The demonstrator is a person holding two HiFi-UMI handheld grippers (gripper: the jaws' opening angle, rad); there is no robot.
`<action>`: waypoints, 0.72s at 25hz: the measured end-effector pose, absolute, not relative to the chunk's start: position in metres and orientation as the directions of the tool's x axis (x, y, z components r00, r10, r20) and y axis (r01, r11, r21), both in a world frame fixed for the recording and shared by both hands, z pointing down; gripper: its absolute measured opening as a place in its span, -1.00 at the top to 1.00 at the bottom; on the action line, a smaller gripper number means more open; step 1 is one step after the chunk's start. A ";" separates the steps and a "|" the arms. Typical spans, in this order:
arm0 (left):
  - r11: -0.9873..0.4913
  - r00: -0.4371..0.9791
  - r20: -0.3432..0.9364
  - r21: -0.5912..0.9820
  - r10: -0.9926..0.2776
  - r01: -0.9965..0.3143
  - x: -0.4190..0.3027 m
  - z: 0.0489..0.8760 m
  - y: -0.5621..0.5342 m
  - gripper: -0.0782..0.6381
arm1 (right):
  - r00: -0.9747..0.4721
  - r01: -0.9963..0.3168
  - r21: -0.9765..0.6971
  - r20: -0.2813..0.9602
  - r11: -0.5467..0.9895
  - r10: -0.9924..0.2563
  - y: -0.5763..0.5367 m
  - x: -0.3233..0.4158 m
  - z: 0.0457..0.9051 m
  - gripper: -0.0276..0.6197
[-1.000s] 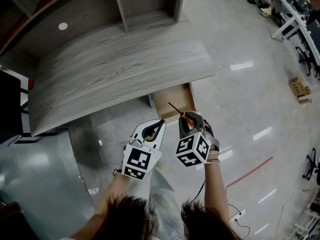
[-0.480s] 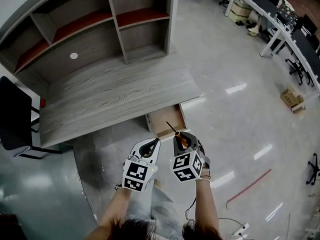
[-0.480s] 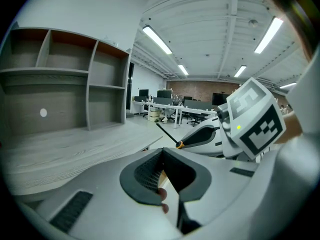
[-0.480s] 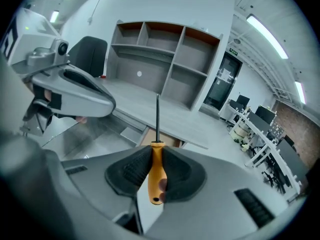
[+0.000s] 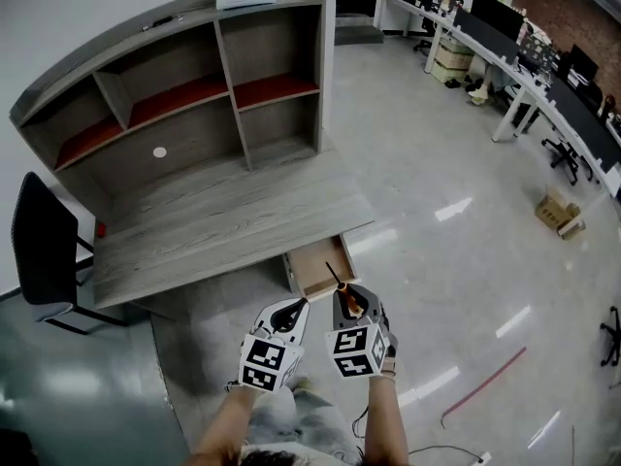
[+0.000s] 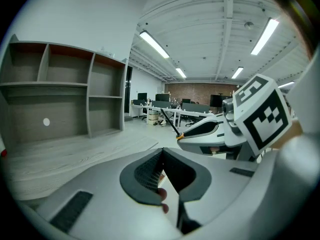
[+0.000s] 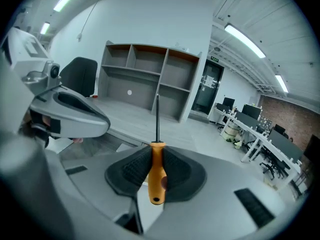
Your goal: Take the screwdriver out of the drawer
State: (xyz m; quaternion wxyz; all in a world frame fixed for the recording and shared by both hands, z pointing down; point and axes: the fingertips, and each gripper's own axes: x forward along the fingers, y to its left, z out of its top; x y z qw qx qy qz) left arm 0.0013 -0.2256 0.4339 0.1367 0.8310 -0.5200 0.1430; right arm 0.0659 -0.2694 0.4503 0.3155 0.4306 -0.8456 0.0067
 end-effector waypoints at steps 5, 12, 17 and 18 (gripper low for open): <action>-0.443 0.431 0.358 0.052 -0.829 -0.895 -0.001 0.416 -0.215 0.73 | -0.429 -0.763 0.251 0.492 0.595 -0.758 -0.252 0.066 0.423 0.66; -0.462 0.449 0.302 0.032 -0.841 -0.887 -0.008 0.383 -0.184 0.73 | -0.392 -0.787 0.289 0.447 0.545 -0.804 -0.216 0.069 0.391 0.66; -0.476 0.465 0.270 0.027 -0.843 -0.879 -0.013 0.361 -0.156 0.73 | -0.372 -0.804 0.307 0.409 0.510 -0.833 -0.185 0.068 0.365 0.66; -0.480 0.469 0.264 0.025 -0.843 -0.877 -0.015 0.357 -0.151 0.73 | -0.371 -0.806 0.309 0.402 0.505 -0.837 -0.179 0.067 0.361 0.66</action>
